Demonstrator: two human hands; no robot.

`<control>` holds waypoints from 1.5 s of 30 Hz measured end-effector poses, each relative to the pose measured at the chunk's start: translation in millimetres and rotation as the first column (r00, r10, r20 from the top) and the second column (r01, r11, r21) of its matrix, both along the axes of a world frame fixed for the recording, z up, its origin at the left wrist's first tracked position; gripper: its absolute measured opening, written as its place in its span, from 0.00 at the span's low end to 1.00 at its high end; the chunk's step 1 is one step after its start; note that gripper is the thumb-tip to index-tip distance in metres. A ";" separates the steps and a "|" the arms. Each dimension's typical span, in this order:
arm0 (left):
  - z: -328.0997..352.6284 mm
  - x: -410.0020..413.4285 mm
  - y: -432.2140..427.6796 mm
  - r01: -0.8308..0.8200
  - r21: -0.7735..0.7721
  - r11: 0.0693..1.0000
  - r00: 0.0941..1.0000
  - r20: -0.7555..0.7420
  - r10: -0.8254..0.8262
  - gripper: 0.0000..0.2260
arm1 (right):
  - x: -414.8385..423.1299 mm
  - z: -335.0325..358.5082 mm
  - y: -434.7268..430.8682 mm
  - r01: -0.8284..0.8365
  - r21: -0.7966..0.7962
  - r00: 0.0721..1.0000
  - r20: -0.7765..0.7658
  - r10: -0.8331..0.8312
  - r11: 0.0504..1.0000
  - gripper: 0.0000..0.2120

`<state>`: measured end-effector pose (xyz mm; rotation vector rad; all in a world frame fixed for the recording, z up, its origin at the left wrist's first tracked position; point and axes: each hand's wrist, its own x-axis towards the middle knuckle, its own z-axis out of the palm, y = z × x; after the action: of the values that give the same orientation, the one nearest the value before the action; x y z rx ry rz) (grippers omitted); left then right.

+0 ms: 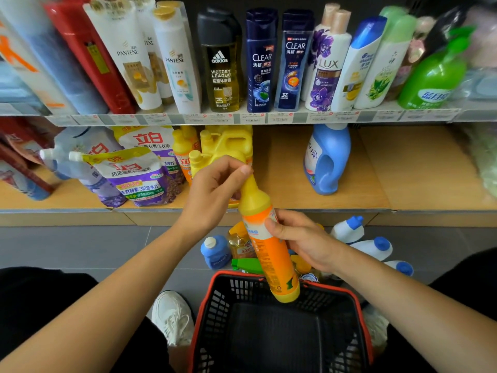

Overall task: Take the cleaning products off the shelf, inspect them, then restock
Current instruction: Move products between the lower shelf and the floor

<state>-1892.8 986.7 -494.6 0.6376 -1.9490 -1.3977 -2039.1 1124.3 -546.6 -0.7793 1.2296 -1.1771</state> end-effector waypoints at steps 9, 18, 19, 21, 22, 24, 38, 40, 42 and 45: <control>-3.5 3.0 -6.2 0.184 -0.009 0.983 0.982 0.042 -0.184 0.16 | -5.5 -1.3 0.1 0.048 -0.021 0.997 0.054 -0.047 0.999 0.19; -1.5 -2.6 -1.1 0.142 0.207 0.968 0.990 -0.054 -0.134 0.17 | -14.0 -2.7 -5.6 0.036 -0.041 0.996 -0.078 -0.040 0.999 0.25; -1.0 -3.0 -2.0 0.125 0.203 0.971 0.991 -0.066 -0.114 0.16 | -18.2 -2.6 -5.6 -0.020 -0.032 0.986 -0.166 0.014 0.999 0.24; 0.3 -2.3 -7.7 0.068 0.211 0.975 0.994 -0.103 -0.047 0.13 | -28.1 -4.2 -3.7 -0.147 0.043 0.920 -0.361 0.153 0.988 0.28; 0.9 -1.5 -12.7 0.029 0.226 0.974 0.992 -0.126 -0.001 0.12 | -33.4 -5.0 -2.5 -0.172 0.086 0.880 -0.434 0.192 0.981 0.30; 1.1 0.4 -24.6 -0.052 0.283 0.958 0.979 -0.174 0.104 0.11 | -44.9 -3.1 -1.7 -0.143 0.080 0.845 -0.509 0.164 0.987 0.29; -25.0 -24.6 -26.8 -0.154 0.364 0.919 0.958 0.284 0.048 0.08 | -90.8 32.4 1.3 0.340 -0.297 0.592 -0.670 -0.448 0.892 0.22; -28.6 -28.7 -14.4 0.045 0.247 0.968 0.938 0.324 -0.126 0.15 | -85.9 31.2 2.7 0.354 -0.300 0.609 -0.645 -0.462 0.886 0.22; -33.3 -31.7 -2.9 0.235 0.096 0.967 0.886 0.387 -0.254 0.24 | -82.3 32.5 2.9 0.344 -0.336 0.659 -0.578 -0.481 0.877 0.22; -37.0 -35.4 7.3 0.305 -0.142 0.942 0.898 0.373 -0.235 0.32 | -78.7 40.5 3.1 0.297 -0.405 0.716 -0.505 -0.482 0.865 0.22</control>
<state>-1928.2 994.0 -531.7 0.5657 -2.5094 -1.2908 -2117.8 1127.4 -506.0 -1.2156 1.8357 -1.5595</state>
